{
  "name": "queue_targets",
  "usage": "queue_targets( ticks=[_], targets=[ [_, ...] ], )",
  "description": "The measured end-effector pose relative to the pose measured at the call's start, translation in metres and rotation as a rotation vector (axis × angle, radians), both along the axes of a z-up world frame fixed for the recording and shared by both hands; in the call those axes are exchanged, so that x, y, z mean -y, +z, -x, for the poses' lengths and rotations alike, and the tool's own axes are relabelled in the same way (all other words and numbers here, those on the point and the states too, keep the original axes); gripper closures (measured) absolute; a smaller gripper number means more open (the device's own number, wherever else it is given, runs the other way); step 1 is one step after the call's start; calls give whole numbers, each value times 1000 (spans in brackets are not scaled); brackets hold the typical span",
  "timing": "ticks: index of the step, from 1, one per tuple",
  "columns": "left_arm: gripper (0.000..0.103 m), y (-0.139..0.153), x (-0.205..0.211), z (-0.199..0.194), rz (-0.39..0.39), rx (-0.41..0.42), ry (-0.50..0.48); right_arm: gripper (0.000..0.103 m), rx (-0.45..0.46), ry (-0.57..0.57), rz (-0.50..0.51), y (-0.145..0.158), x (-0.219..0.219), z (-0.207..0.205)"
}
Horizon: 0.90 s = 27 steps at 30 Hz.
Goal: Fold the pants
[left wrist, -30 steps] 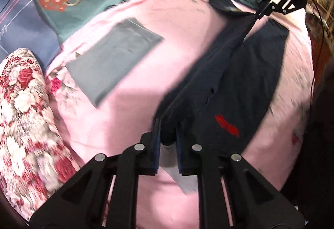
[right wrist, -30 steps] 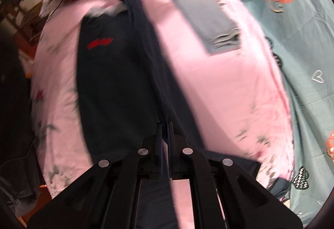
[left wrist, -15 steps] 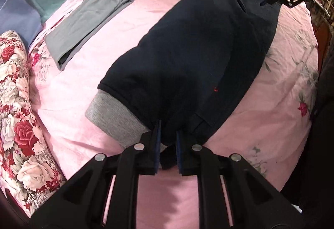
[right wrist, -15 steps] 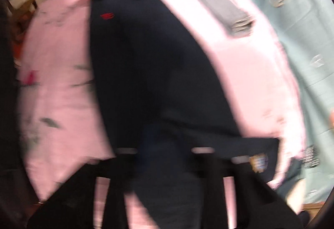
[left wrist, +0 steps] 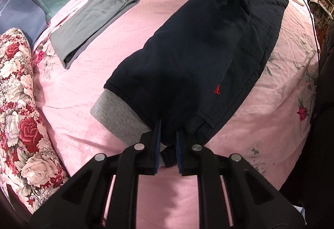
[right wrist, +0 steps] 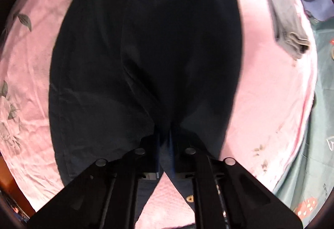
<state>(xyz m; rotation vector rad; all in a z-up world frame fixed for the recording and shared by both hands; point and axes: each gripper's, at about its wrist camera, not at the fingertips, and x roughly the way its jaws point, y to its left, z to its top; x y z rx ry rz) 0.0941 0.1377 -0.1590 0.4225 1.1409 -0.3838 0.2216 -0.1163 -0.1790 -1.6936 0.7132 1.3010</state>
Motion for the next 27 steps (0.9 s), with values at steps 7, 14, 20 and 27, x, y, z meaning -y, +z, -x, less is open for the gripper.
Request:
queue_targets(
  ticks=[7, 14, 20, 27],
  targets=[
    [90, 19, -12, 7, -15, 36, -8, 98, -17, -88, -86, 50, 30, 53],
    [90, -5, -8, 22, -45, 8, -31, 98, 67, -133, -105, -21, 43, 94],
    [87, -18, -5, 25, -51, 28, 47, 58, 142, -263, -212, -10, 53, 102],
    [16, 62, 9, 42, 10, 226, 244, 41, 105, -1113, -644, 85, 79, -41]
  ],
)
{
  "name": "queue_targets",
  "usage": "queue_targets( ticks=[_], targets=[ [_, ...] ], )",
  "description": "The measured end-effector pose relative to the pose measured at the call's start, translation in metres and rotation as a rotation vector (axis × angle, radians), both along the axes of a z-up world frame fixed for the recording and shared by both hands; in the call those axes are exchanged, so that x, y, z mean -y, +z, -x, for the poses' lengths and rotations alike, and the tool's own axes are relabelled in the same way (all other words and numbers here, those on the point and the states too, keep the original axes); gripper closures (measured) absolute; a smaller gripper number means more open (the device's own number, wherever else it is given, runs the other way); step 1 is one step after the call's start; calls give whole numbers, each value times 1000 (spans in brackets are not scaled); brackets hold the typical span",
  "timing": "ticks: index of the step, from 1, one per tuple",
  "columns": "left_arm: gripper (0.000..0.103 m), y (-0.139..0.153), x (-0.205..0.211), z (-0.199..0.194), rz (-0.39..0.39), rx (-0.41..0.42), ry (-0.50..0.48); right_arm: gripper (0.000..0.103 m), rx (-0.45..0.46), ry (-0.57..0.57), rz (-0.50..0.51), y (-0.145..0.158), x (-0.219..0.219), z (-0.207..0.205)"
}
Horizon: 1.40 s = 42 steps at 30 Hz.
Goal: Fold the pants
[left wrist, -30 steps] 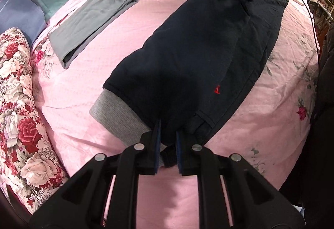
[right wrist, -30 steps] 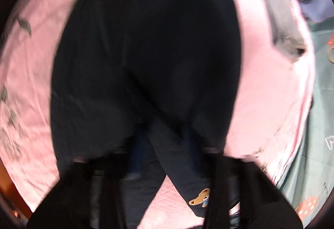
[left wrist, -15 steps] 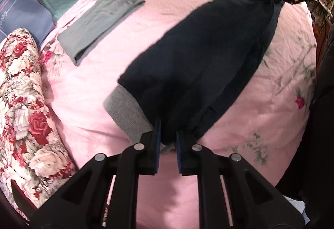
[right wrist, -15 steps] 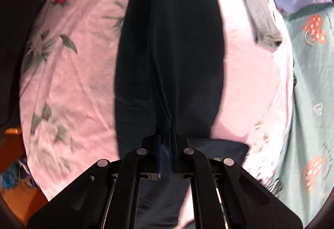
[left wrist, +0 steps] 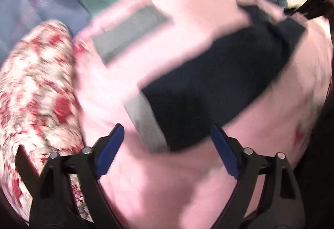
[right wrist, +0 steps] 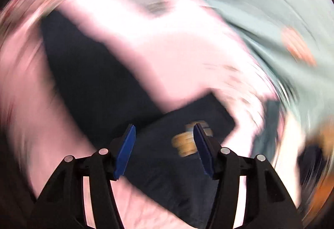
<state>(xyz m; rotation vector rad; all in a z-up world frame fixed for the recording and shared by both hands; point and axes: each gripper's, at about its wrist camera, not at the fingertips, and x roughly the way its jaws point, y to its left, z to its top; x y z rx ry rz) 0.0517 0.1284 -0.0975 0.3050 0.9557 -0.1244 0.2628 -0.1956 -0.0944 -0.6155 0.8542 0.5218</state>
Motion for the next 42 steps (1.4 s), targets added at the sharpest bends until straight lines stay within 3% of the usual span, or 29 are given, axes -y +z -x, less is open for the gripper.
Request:
queue_targets(
  ticks=[1, 3, 5, 8, 10, 15, 17, 18, 19, 21, 24, 27, 30, 32, 36, 40, 42],
  targets=[
    [16, 10, 5, -1, 46, 21, 3, 38, -30, -146, -72, -1, 2, -31],
    [16, 28, 19, -6, 104, 85, 47, 38, -62, -305, -200, -9, 4, -67],
    [15, 32, 31, -11, 182, 123, 68, 38, -101, -423, -261, -27, 3, -97],
    [15, 15, 46, -24, 246, 122, 108, 38, -146, -580, -247, -59, -3, -127],
    [15, -6, 51, -34, 260, 72, 162, 38, -184, -657, -230, -77, -6, -139],
    [15, -18, 55, -29, 311, 70, 242, 38, -163, -720, -183, -94, -15, -140],
    [15, -21, 55, -25, 321, 62, 245, 49, -206, -730, -180, -103, -14, -145],
    [15, -22, 54, -25, 320, 58, 245, 61, -202, -726, -197, -103, -13, -144],
    [15, -23, 53, -24, 317, 52, 245, 83, -193, -714, -189, -102, -12, -143],
    [15, -25, 49, -25, 315, 45, 245, 95, -197, -699, -201, -98, -9, -142],
    [15, -25, 45, -30, 315, 48, 248, 96, -186, -709, -337, -69, 17, -129],
    [15, -27, 45, -38, 319, 47, 249, 96, -169, -697, -546, -23, 62, -102],
    [15, -30, 52, -46, 320, 32, 236, 96, -130, -719, -692, 16, 117, -64],
    [15, -32, 61, -52, 310, 23, 219, 96, -118, -772, -766, 26, 161, -35],
    [15, -37, 82, -63, 316, -6, 187, 96, -135, -903, -775, -4, 234, 5],
    [15, -39, 106, -74, 305, -37, 155, 90, -349, -1132, -698, -80, 290, 28],
    [15, -35, 120, -78, 280, -32, 131, 89, -344, -1144, -704, -83, 300, 41]
  ],
)
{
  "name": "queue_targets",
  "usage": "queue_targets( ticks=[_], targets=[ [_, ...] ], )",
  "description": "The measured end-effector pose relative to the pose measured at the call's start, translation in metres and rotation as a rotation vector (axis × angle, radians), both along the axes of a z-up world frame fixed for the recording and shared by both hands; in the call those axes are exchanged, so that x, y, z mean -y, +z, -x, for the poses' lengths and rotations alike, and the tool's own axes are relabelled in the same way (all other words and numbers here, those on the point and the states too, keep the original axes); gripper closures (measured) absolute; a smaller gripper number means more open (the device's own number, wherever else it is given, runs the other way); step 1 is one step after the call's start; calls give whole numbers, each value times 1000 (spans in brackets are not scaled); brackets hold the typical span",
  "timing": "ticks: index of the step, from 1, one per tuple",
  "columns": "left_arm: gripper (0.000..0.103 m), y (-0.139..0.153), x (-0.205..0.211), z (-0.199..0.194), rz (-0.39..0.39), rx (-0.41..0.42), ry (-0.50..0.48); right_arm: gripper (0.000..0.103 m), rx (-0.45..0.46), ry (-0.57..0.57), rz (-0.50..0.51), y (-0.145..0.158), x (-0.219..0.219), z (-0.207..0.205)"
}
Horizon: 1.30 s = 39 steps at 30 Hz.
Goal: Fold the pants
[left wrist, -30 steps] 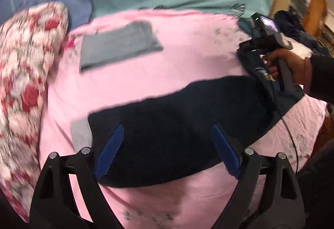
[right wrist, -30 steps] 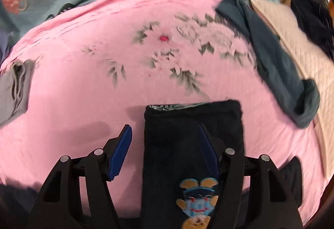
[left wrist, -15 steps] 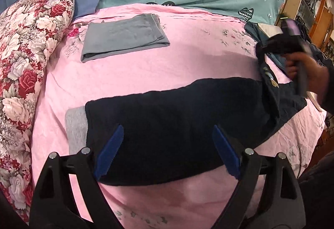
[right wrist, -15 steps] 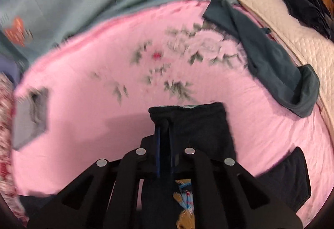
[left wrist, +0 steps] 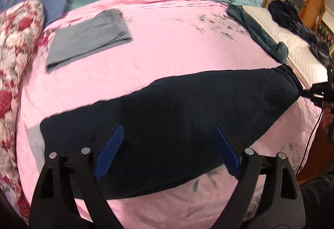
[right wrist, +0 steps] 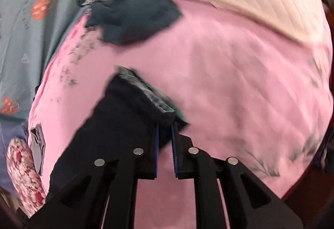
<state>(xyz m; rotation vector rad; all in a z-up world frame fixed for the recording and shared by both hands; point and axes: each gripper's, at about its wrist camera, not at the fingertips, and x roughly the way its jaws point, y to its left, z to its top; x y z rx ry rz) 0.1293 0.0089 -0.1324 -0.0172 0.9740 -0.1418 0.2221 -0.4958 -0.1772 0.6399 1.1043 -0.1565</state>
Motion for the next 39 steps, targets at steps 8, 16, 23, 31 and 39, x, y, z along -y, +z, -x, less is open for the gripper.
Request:
queue_targets(
  ticks=[8, 16, 23, 31, 39],
  targets=[
    [15, 2, 37, -7, -38, -14, -32, 65, 179, 188, 156, 41, -23, -21],
    [14, -17, 50, 0, -78, -31, 19, 66, 102, 346, 43, -30, -35, -75],
    [12, -36, -15, 14, -84, -76, 242, 58, 155, 326, -57, -2, -20, -70],
    [10, -68, -26, 24, -259, -137, 244, 31, 169, 162, -94, 7, 28, -27],
    [10, -58, -23, 16, -284, -164, 255, 34, 286, 295, -69, 20, -5, -29]
  ],
)
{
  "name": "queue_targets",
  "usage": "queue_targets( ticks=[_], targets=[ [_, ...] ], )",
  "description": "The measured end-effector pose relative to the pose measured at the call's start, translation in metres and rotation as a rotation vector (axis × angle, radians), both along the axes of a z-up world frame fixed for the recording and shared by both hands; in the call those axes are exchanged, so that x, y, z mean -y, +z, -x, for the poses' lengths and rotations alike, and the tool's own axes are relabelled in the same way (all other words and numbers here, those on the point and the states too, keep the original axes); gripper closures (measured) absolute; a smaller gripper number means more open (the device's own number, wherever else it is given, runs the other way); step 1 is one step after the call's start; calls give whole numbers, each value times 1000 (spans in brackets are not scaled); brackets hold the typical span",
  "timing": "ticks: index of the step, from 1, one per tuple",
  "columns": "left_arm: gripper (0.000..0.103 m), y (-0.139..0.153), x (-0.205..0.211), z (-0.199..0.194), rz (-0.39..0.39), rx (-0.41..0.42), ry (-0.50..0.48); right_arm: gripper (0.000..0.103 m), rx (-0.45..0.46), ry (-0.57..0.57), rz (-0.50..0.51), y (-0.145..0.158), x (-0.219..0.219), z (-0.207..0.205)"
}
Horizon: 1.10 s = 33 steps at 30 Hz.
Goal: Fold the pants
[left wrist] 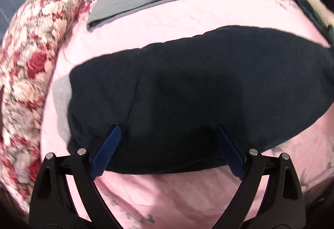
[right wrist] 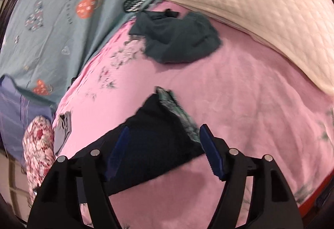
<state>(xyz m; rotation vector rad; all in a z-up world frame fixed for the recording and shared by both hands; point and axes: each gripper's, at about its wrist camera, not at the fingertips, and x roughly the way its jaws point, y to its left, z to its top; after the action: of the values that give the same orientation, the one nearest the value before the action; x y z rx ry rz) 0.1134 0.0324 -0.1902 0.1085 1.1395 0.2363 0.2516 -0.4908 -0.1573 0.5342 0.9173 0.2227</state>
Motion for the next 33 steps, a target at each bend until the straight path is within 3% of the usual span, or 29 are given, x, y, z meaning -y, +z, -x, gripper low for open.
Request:
queue_targets(
  ticks=[4, 6, 8, 9, 10, 12, 14, 15, 18, 21, 23, 24, 25, 27, 29, 32, 33],
  targets=[
    [10, 0, -6, 1, 17, -1, 20, 46, 37, 155, 0, -6, -38, -45],
    [9, -4, -10, 2, 36, -5, 40, 46, -9, 200, -18, -23, -45, -68],
    [8, -6, -12, 4, 46, 12, 50, 55, -93, 170, 88, -48, -40, -88],
    [7, -8, -12, 4, 44, 16, 47, 83, -122, 137, 65, -59, -24, -94],
    [7, -9, -12, 5, 42, 19, 42, 103, -147, 93, 12, -64, -8, -95],
    [7, -9, -13, 7, 47, 26, 39, 103, -151, 25, -49, -61, 12, -89],
    [7, -5, -15, 9, 46, 23, 43, 87, -125, -42, 71, -39, 19, -73],
    [7, 0, -16, 10, 48, 26, 46, 82, -103, -36, 66, -28, 20, -62],
    [7, 25, -27, 20, 72, 118, 50, 82, -93, 54, 39, -16, 5, -45],
    [7, 34, -47, 19, 58, 152, 91, 81, -77, 166, 47, -15, -28, -34],
    [7, 23, -66, 19, 44, 119, 160, 81, -147, 177, 120, -34, -39, -30],
    [7, 13, -76, 20, 34, 78, 191, 84, -195, 150, 156, -50, -33, -27],
    [3, 1, -85, 23, 28, 33, 222, 94, -179, 125, 117, -52, -23, -23],
    [3, -6, -109, 44, 179, 69, 272, 95, -207, 53, 119, -43, -14, -17],
    [3, 2, -123, 60, 255, 94, 337, 82, -177, 33, 212, -18, -31, -10],
    [4, 22, -133, 83, 207, 153, 359, 80, -75, 239, 234, 16, -106, -2],
    [5, 28, -136, 89, 188, 166, 357, 79, -25, 348, 247, 28, -150, 2]
  ],
)
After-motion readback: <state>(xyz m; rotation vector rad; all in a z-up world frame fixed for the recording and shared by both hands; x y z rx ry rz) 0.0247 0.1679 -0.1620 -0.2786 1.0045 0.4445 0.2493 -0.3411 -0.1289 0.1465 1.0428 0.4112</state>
